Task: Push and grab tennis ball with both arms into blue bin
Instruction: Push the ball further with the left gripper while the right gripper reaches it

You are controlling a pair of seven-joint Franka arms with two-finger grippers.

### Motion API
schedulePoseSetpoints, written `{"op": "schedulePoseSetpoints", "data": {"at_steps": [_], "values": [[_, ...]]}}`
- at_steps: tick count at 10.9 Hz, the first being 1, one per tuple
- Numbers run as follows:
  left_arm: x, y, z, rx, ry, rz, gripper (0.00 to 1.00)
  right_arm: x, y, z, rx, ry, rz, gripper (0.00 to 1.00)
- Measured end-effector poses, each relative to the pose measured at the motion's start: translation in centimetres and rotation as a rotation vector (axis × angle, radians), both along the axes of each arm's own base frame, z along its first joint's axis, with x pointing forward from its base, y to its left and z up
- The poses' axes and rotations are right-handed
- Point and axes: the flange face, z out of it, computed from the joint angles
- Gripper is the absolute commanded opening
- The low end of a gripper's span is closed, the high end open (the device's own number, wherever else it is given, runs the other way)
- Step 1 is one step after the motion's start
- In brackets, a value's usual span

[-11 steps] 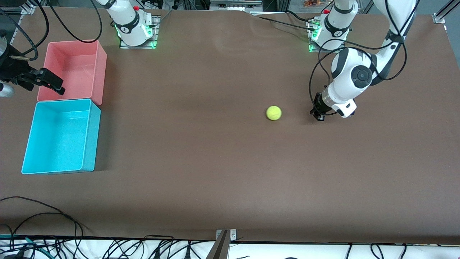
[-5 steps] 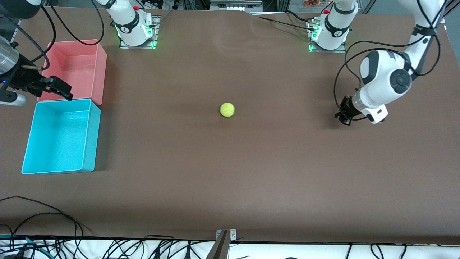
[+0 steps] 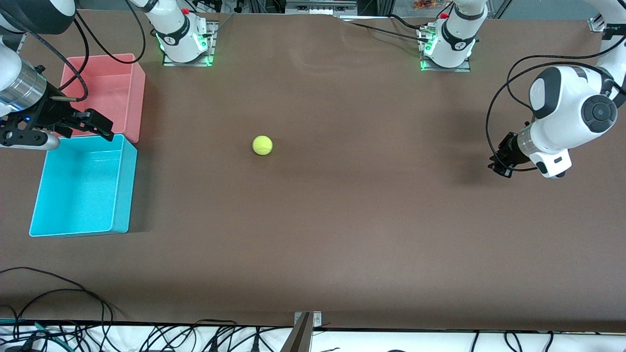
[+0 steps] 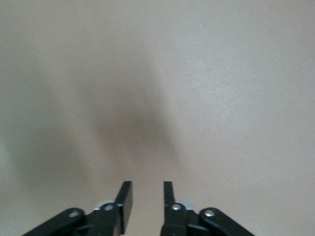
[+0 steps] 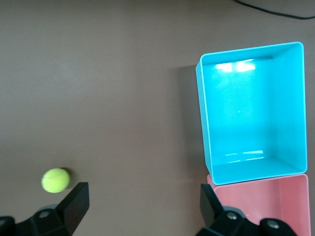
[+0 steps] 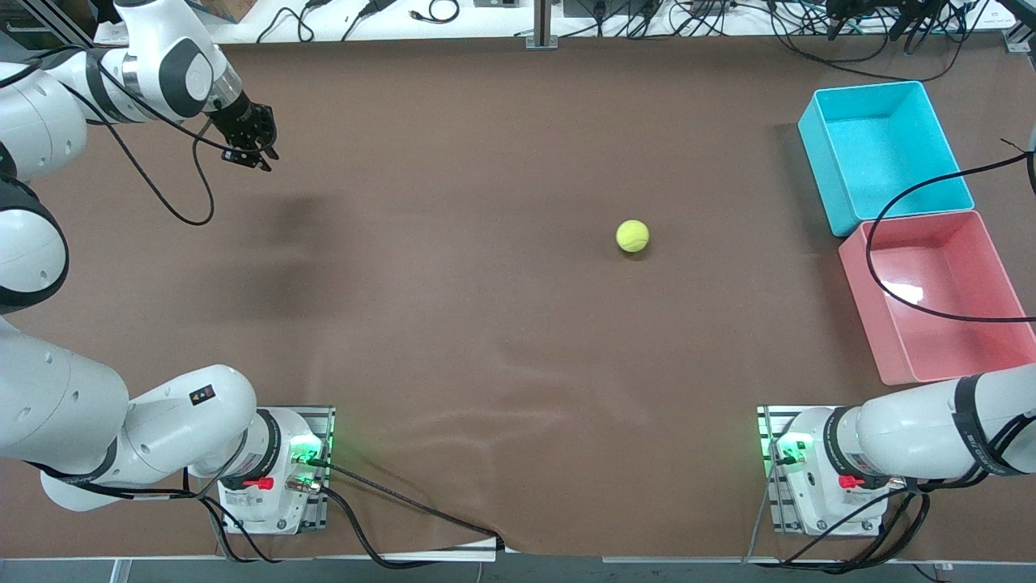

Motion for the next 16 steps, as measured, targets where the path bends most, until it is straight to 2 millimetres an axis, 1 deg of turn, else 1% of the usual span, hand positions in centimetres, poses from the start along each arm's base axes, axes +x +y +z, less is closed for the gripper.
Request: {"op": "schedulePoseSetpoints", "data": {"at_steps": [1, 2, 3, 5, 6, 7, 10, 12, 14, 16], "values": [[0.2, 0.2, 0.4, -0.002, -0.009, -0.030, 1.00, 0.1, 0.1, -0.3, -0.001, 0.006, 0.002, 1.00], [0.5, 0.3, 0.8, -0.006, -0.022, -0.100, 1.00, 0.2, 0.1, -0.8, -0.002, 0.018, 0.001, 1.00], [1.0, 1.0, 1.6, -0.009, -0.043, -0.177, 1.00, 0.3, 0.0, -1.9, -0.008, 0.039, 0.001, 1.00], [1.8, 3.9, 3.5, -0.013, -0.087, -0.363, 1.00, -0.1, -0.5, -5.2, -0.021, 0.107, -0.005, 1.00], [2.0, 4.8, 4.4, -0.016, -0.089, -0.438, 1.00, -0.5, -0.7, -6.9, -0.025, 0.150, -0.007, 1.00], [2.3, 5.0, 5.4, -0.020, -0.084, -0.491, 1.00, -1.2, -0.8, -8.7, -0.030, 0.196, -0.007, 1.00], [3.5, 4.8, 8.9, -0.024, -0.099, -0.693, 1.00, -4.1, -1.0, -15.7, -0.043, 0.336, -0.005, 1.00], [4.0, 4.8, 10.7, -0.020, -0.119, -0.839, 1.00, -5.8, -1.1, -19.8, -0.045, 0.371, -0.001, 1.00], [4.3, 3.8, 13.0, -0.024, -0.115, -0.911, 1.00, -8.0, -1.3, -23.8, -0.046, 0.388, 0.002, 1.00], [4.6, 1.9, 16.3, -0.027, -0.118, -1.071, 1.00, -10.2, -1.8, -26.4, -0.061, 0.410, 0.008, 1.00]]}}
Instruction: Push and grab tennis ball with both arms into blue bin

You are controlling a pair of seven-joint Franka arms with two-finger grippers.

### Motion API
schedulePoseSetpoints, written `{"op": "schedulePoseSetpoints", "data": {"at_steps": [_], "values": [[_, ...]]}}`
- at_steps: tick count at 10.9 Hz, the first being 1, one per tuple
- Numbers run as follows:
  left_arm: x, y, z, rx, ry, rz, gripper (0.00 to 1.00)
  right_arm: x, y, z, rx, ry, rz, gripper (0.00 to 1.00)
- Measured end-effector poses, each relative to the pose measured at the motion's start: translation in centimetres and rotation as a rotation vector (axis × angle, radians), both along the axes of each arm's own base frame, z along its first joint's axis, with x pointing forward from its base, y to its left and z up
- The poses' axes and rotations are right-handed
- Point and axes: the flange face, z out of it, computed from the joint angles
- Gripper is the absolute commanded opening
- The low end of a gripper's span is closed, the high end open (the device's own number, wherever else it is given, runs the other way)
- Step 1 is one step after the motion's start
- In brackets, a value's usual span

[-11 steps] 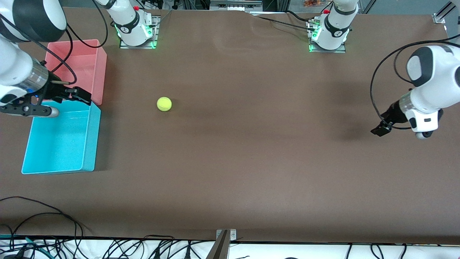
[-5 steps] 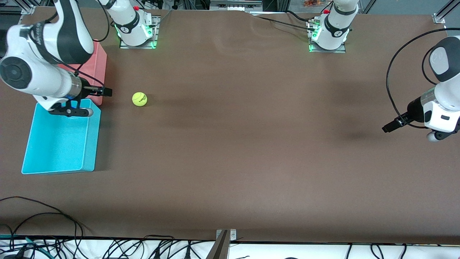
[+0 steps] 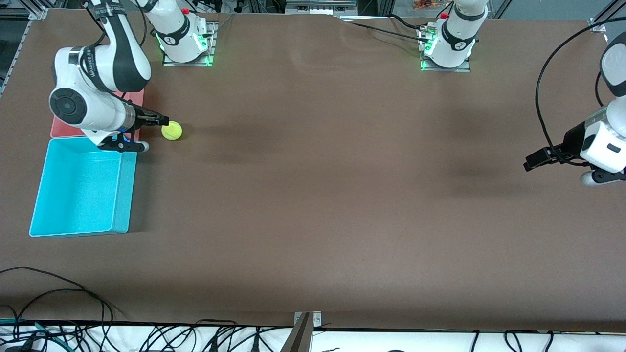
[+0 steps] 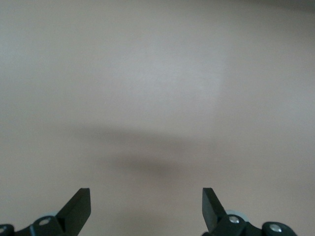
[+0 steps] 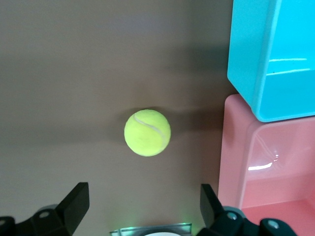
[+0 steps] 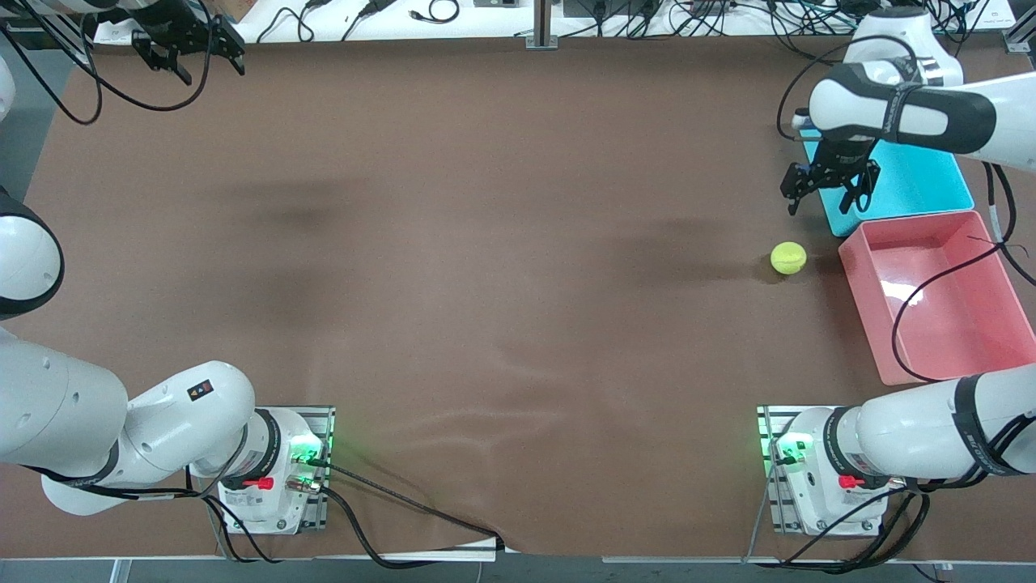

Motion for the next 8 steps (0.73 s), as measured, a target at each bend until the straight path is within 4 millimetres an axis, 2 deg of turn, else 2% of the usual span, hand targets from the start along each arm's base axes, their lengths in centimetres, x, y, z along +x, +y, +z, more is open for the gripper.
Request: {"op": "schedulePoseSetpoints", "data": {"at_steps": [3, 6, 8], "values": [[0.0, -2.4, 4.2, 0.005, -0.054, -0.188, 1.00, -2.0, -1.6, -3.0, -0.064, -0.038, 0.066, 1.00], [-1.3, -8.3, 7.8, 0.037, -0.098, -0.359, 1.00, -4.9, -3.2, -7.1, -0.047, -0.077, 0.047, 1.00], [-1.9, -10.6, 8.9, 0.049, -0.115, -0.443, 1.00, -5.8, -3.7, -8.0, -0.046, -0.064, 0.034, 1.00]]}}
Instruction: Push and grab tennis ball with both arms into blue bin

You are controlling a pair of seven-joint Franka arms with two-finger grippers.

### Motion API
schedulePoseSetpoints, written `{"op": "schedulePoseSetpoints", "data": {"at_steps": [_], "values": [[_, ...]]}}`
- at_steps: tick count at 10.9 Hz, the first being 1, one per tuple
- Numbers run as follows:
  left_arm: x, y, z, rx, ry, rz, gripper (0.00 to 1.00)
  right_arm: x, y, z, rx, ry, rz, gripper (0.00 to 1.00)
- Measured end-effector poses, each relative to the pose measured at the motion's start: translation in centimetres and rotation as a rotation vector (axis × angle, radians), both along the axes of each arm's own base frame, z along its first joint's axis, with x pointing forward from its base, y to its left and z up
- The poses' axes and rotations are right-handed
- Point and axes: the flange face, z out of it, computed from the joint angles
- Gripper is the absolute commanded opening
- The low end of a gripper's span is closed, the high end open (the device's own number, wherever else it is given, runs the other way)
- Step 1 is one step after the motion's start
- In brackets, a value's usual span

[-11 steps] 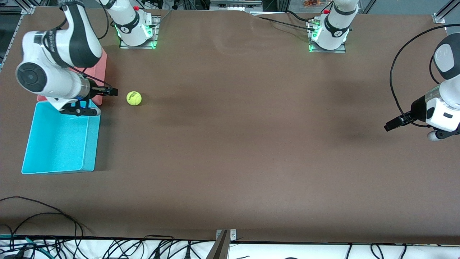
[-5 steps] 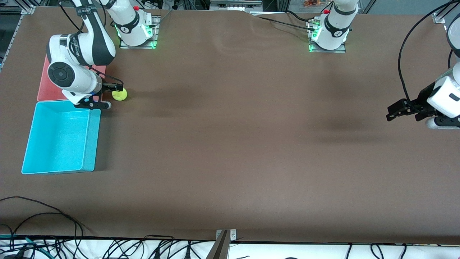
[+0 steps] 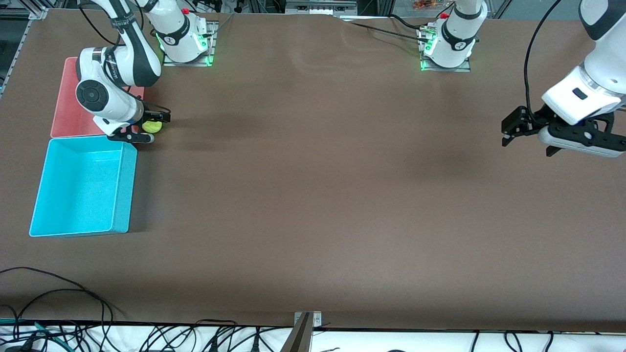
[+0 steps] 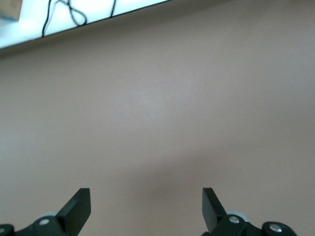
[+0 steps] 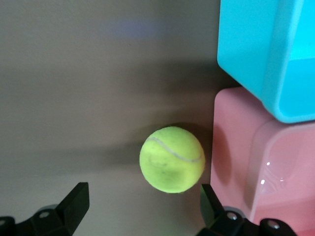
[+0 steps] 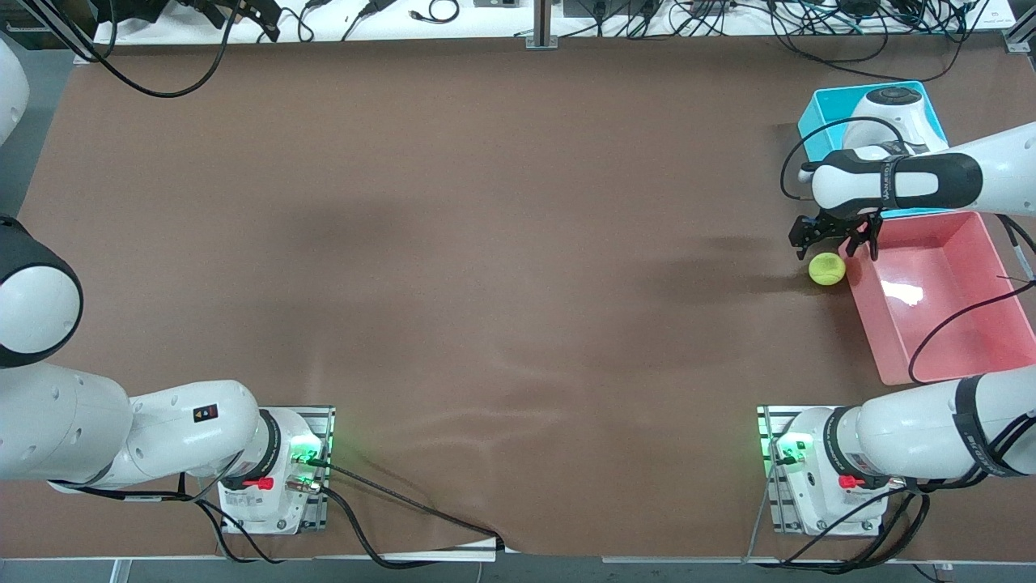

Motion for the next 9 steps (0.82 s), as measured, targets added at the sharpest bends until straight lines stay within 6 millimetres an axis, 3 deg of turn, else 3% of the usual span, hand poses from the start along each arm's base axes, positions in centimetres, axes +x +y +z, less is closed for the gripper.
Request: {"op": "schedulePoseSetpoints", "data": {"at_steps": [6, 9], "values": [[0.0, 1.6, 0.7, 0.011, -0.009, -0.144, 0.99, -0.7, -2.4, -2.2, -0.024, 0.035, -0.022, 1.00], [-0.5, 2.3, 1.6, 0.013, 0.026, -0.163, 1.00, -0.6, -2.6, -3.2, -0.027, 0.027, -0.026, 1.00]]}}
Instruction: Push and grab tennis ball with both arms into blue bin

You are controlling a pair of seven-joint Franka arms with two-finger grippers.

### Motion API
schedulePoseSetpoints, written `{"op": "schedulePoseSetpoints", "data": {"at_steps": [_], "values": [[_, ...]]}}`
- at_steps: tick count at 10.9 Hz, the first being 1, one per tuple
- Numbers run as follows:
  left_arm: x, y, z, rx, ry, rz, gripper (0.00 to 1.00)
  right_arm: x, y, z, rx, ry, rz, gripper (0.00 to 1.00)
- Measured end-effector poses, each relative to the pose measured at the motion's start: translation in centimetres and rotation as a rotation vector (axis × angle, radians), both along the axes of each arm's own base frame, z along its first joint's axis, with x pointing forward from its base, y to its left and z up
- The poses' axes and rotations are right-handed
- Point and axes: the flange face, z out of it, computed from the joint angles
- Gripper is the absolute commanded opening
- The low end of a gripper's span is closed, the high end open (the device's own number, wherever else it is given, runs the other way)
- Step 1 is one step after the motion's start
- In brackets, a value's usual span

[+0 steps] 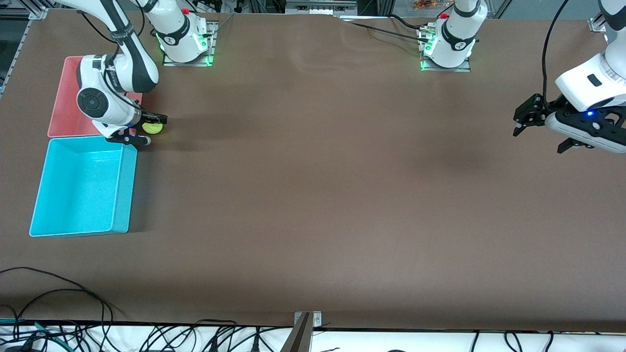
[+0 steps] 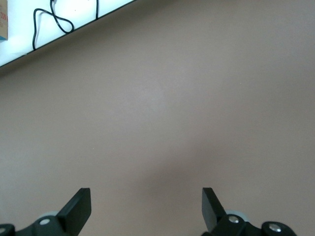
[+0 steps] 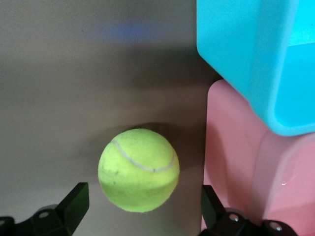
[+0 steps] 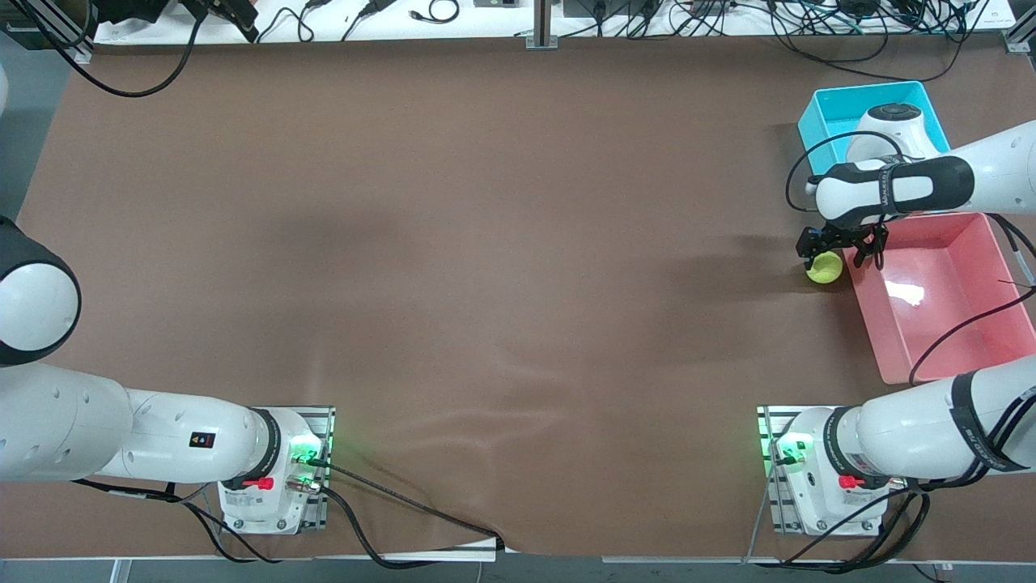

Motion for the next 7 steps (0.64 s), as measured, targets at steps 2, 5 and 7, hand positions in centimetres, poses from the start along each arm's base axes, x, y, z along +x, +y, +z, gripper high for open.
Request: {"op": "schedulePoseSetpoints", "data": {"at_steps": [2, 5, 7], "values": [[-0.14, 0.88, 0.28, 0.001, 0.008, 0.012, 0.99, 0.09, 0.02, 0.02, -0.001, -0.008, -0.003, 1.00], [-0.28, 1.21, 0.65, -0.044, 0.019, 0.056, 0.99, 0.28, 0.13, 0.01, -0.007, -0.034, -0.014, 1.00], [-0.29, 1.37, 0.58, -0.045, 0.023, 0.077, 0.98, 0.42, 0.28, 0.02, -0.006, -0.049, -0.012, 1.00]]}}
